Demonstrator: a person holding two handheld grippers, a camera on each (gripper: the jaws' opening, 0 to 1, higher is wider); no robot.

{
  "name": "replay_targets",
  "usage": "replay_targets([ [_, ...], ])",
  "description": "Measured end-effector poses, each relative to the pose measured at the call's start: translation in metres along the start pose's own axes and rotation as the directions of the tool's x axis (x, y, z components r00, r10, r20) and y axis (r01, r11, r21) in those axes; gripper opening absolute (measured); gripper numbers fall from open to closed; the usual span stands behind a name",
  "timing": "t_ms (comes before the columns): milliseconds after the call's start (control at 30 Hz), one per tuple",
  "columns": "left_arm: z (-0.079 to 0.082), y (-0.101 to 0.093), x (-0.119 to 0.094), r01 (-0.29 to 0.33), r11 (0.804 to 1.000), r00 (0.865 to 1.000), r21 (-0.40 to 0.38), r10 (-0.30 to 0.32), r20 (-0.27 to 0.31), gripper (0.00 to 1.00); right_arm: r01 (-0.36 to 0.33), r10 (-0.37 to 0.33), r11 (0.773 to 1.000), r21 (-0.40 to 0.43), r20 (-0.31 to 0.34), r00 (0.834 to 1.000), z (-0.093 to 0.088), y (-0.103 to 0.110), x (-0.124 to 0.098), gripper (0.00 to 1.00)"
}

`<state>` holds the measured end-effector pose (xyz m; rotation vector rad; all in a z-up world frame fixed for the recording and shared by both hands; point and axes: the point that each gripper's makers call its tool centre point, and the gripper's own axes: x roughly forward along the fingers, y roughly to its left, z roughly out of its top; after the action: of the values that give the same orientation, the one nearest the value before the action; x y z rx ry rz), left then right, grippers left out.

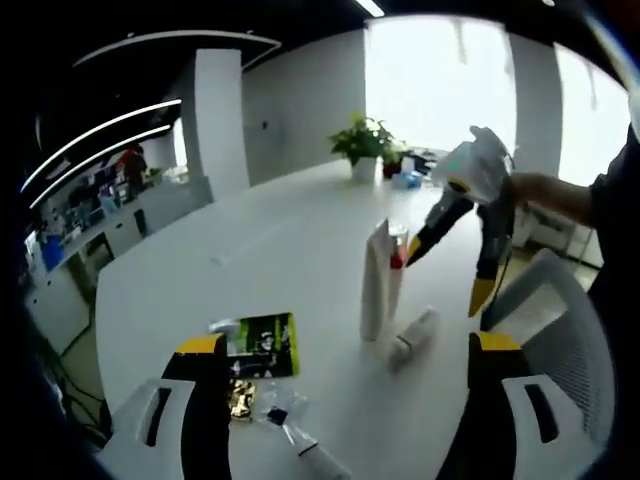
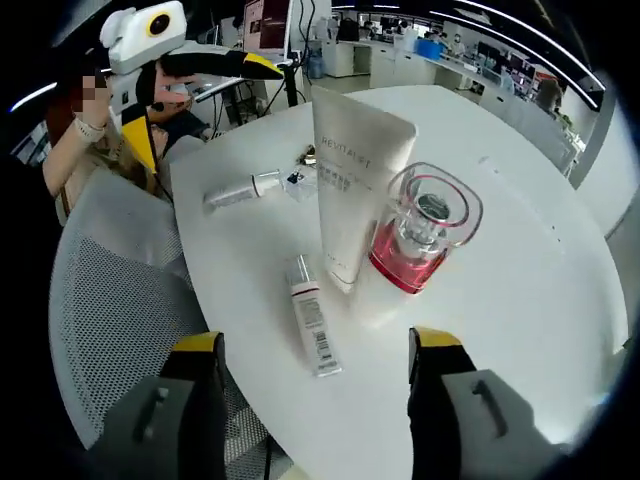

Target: Arrange the skincare products in the storage area until every visible bottle or jar stands upright without overlapping.

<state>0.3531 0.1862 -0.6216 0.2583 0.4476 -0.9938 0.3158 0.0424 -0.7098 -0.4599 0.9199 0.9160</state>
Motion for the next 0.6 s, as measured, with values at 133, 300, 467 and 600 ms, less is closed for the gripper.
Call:
replay_targets([
  [133,-0.001,0.001,0.000,-0.002,1.000,1.000,-0.011,0.002,0.007,0.97,-0.042,0.042,0.999,-0.002,0.033,0.999,0.002,0.010,0.005,0.47],
  [300,-0.001,-0.002,-0.002,0.003,1.000,1.000,-0.023,-0.002,0.028,0.97,-0.026,0.026,0.999,-0.043,0.004,1.000,-0.001,0.016,0.020,0.34],
  [467,-0.008,0.001,-0.002,-0.002,1.000,1.000,-0.018,0.002,0.001,0.97,-0.021,0.018,0.997,-0.071,-0.041,0.999,-0.005,0.016,0.032,0.32],
  [600,-0.006,0.001,-0.005,-0.008,1.000,1.000,-0.021,0.009,0.013,0.97,-0.015,0.000,0.992,-0.126,-0.114,0.993,-0.011,0.012,0.041,0.33],
])
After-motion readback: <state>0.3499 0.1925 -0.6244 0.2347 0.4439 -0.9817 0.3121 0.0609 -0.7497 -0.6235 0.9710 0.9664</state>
